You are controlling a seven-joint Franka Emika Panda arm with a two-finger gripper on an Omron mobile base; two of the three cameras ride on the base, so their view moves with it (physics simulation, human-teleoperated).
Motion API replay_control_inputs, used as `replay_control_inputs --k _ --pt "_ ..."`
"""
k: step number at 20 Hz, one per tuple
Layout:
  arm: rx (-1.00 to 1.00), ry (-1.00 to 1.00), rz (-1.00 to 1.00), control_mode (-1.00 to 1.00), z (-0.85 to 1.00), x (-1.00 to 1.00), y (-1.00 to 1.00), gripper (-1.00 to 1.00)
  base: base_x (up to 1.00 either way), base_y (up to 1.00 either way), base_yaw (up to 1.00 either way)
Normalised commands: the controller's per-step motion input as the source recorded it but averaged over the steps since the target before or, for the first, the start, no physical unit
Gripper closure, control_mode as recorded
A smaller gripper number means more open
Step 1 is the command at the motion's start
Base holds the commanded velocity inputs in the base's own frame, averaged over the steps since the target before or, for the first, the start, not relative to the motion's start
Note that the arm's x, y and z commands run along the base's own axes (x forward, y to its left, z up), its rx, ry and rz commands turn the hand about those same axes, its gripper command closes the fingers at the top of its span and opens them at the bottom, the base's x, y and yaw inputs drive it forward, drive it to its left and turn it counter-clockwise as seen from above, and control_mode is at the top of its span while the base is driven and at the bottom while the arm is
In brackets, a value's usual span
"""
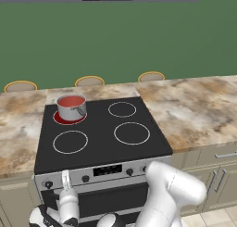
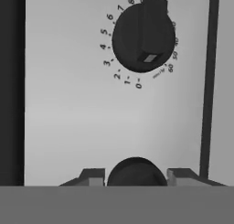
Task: Wait until the marinara sauce is simmered to a deep red color and then turn off the stove.
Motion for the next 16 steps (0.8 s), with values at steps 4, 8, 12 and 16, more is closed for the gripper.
replay_control_inputs --k 4,8,12,16 --pt "0.23 0.23 -0.05 -1.00 0.00 0.00 0.02 1.00 0.00 0.00 0.00" --pt "0.27 0.15 -0.02 -1.00 -0.04 0.00 0.00 1.00 0.00 0.00 0.00" --pt "0.34 0.03 -0.05 -1.00 -0.21 -0.01 0.00 1.00 0.00 0.00 0.00" --pt "0.37 0.00 -0.07 -1.00 -0.24 -0.03 0.00 1.00 0.00 0.00 0.00"
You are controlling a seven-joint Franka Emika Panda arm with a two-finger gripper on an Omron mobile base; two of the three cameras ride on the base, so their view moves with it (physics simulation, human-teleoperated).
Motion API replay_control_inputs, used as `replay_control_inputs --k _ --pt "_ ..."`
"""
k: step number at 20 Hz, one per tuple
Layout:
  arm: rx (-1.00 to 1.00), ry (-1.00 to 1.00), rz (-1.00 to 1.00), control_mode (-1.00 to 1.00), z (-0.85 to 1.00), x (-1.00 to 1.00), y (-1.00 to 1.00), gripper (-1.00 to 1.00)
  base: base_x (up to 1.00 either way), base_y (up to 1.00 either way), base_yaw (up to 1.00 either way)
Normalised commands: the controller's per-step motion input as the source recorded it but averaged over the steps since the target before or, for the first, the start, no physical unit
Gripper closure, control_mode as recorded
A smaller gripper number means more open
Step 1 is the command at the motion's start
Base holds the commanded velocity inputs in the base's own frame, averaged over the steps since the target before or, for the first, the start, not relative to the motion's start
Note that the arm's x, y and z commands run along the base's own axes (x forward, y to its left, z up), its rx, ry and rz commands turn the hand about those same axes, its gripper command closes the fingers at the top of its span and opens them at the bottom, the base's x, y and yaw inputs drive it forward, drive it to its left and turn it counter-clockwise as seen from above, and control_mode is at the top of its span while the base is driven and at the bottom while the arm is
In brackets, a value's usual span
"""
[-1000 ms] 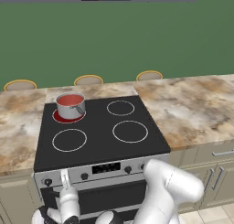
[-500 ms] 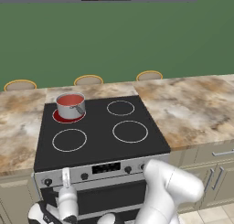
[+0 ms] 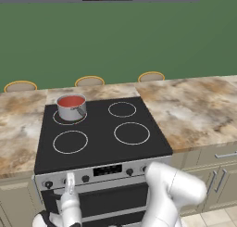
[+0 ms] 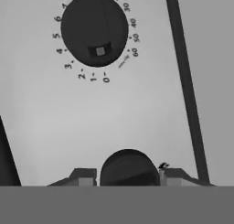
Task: Wait until the marinara sauce is simmered to a deep red color and then turn off the stove.
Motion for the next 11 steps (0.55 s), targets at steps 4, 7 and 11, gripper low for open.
replay_control_inputs --k 4,7,11 --pt "0.38 0.00 -0.08 -1.00 -0.17 -0.03 0.00 1.00 0.00 0.00 0.00" --pt "0.40 0.03 -0.07 -1.00 -0.06 0.00 0.00 1.00 0.00 0.00 0.00" --pt "0.43 0.05 -0.06 -1.00 -0.01 -0.01 0.00 1.00 0.00 0.00 0.00"
